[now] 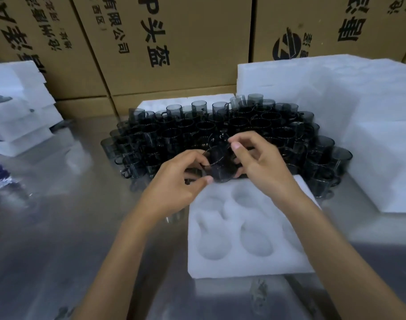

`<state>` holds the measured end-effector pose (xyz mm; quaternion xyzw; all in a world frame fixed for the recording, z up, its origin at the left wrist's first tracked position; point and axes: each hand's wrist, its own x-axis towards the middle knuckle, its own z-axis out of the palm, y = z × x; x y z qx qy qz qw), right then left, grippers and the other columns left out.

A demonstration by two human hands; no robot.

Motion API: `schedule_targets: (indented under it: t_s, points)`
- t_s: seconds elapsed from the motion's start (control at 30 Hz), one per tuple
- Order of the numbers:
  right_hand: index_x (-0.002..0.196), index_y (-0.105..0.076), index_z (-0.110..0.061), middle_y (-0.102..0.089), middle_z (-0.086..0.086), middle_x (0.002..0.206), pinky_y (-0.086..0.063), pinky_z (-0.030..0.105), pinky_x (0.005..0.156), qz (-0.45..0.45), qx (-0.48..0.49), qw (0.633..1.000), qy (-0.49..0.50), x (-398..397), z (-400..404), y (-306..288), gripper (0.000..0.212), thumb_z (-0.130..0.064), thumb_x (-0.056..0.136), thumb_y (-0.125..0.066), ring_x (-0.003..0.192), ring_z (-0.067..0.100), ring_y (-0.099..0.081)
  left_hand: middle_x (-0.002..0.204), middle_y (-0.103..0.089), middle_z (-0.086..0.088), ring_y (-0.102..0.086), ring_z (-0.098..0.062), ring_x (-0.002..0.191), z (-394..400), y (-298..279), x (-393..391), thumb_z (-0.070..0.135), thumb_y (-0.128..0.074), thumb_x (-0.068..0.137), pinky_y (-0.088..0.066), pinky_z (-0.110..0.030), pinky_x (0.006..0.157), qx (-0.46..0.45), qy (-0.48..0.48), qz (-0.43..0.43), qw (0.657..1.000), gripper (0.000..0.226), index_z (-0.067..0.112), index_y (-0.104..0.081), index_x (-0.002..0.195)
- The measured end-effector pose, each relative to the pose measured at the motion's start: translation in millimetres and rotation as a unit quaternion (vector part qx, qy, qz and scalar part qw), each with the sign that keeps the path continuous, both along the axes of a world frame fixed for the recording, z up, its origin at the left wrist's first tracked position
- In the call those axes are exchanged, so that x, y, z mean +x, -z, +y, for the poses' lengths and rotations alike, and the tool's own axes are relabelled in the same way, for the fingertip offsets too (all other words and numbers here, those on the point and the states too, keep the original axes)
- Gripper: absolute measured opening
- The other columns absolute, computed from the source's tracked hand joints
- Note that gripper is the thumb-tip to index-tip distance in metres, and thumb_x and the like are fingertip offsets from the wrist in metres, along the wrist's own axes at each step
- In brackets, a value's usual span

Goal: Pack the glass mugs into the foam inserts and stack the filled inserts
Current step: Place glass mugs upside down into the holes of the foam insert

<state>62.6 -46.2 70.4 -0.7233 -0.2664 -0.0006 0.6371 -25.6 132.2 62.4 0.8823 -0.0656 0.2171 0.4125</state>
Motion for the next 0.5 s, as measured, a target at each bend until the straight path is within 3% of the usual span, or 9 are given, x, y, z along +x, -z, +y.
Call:
schedule_targets:
  t_s: [0.1,0.2,0.3,0.5]
  points:
    - [0.095,-0.061,-0.018,-0.063,0.003,0.099,-0.055,0.022,0.057,0.014,0.021,1.000,0.007,-1.5,-1.6,2.4,0.008,-0.013,0.099,-0.058,0.074,0.011,-0.060,0.119,-0.058,0.025,-0.061,-0.006,0.111,-6.7,3.4,-3.5,0.014,-0.079,0.083,-0.057,-0.023,0.085,-0.007,-0.010,-0.005,1.000,0.032,0.033,-0.058,0.097]
    - [0.090,-0.062,-0.018,-0.061,0.002,0.093,-0.057,0.023,0.062,0.064,0.018,0.998,-0.001,-1.5,-4.0,2.9,0.011,-0.010,0.098,-0.060,0.073,0.006,-0.061,0.118,-0.059,0.023,-0.061,-0.006,0.109,-10.3,1.0,-4.4,0.017,-0.078,0.082,-0.055,-0.034,0.090,0.006,-0.028,0.013,1.000,0.045,0.042,-0.051,0.107]
    - [0.089,-0.068,-0.014,-0.063,0.002,0.091,-0.058,0.020,0.070,0.113,-0.016,0.993,-0.025,1.1,-9.8,0.7,0.012,-0.010,0.098,-0.060,0.072,0.002,-0.064,0.124,-0.057,0.023,-0.060,0.000,0.105,-10.3,2.4,-5.1,0.015,-0.079,0.082,-0.053,-0.031,0.090,-0.003,-0.033,0.038,0.999,0.059,0.047,-0.046,0.119]
    - [0.090,-0.069,-0.002,-0.071,0.018,0.100,-0.059,0.026,0.086,0.145,-0.083,0.982,-0.089,-1.0,-21.2,-7.8,0.010,-0.011,0.094,-0.067,0.089,0.019,-0.073,0.127,-0.064,0.012,-0.063,-0.011,0.111,-7.7,1.6,-6.0,0.001,-0.079,0.079,-0.051,-0.032,0.099,-0.130,-0.003,0.064,0.989,0.068,0.035,-0.050,0.131]
